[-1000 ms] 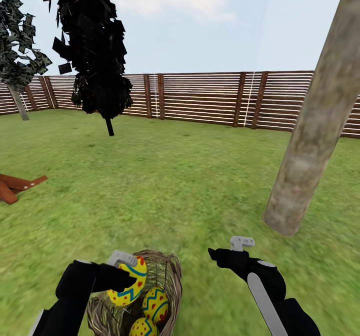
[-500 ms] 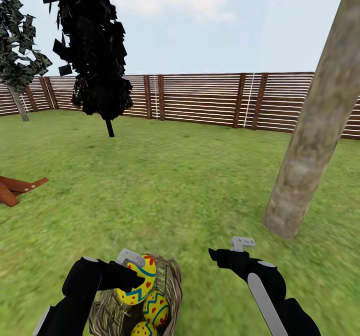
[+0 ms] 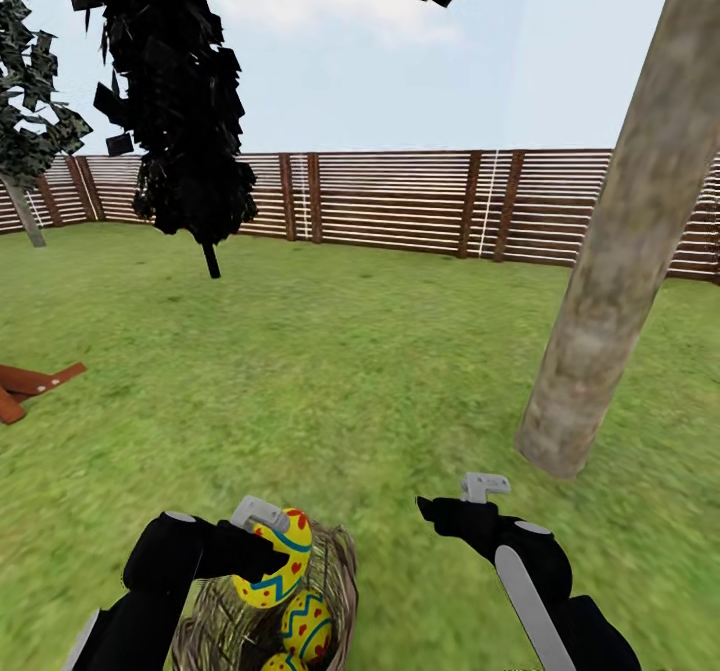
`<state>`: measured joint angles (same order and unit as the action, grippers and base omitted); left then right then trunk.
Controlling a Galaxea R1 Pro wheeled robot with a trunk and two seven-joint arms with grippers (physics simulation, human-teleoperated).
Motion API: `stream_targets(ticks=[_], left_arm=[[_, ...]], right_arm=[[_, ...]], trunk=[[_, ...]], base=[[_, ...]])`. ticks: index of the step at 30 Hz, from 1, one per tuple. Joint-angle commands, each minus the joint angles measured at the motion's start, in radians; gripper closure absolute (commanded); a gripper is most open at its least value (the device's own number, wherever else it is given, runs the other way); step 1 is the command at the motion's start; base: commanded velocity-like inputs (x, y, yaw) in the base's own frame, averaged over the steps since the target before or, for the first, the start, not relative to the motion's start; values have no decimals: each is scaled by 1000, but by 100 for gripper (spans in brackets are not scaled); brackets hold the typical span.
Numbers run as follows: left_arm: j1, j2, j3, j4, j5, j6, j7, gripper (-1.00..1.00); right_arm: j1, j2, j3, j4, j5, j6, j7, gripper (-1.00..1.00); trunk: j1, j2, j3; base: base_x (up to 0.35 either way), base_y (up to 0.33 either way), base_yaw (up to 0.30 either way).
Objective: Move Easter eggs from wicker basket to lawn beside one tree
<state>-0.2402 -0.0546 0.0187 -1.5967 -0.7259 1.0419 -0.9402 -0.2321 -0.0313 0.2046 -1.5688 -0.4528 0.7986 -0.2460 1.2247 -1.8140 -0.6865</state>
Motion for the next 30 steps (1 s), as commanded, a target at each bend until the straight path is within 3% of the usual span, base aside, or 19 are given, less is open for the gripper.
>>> stream_targets(ticks=[1,9,30], left_arm=[[-1,-1,3,-1,-9,5,-10,100],[-1,1,7,-1,-9,5,-9,100],[-1,1,7,0,-9,5,-9,100]], right_arm=[[-1,-1,2,-1,-10,2,-10,-100],[-1,-1,3,-2,-10,1,-11,-100],[-1,-1,4,0,-10,1,-10,-100]], trunk=[[-4,7,3],[-35,63,31],[-115,210,119]], base=[[0,0,-187],[0,0,-100],[0,0,-234]])
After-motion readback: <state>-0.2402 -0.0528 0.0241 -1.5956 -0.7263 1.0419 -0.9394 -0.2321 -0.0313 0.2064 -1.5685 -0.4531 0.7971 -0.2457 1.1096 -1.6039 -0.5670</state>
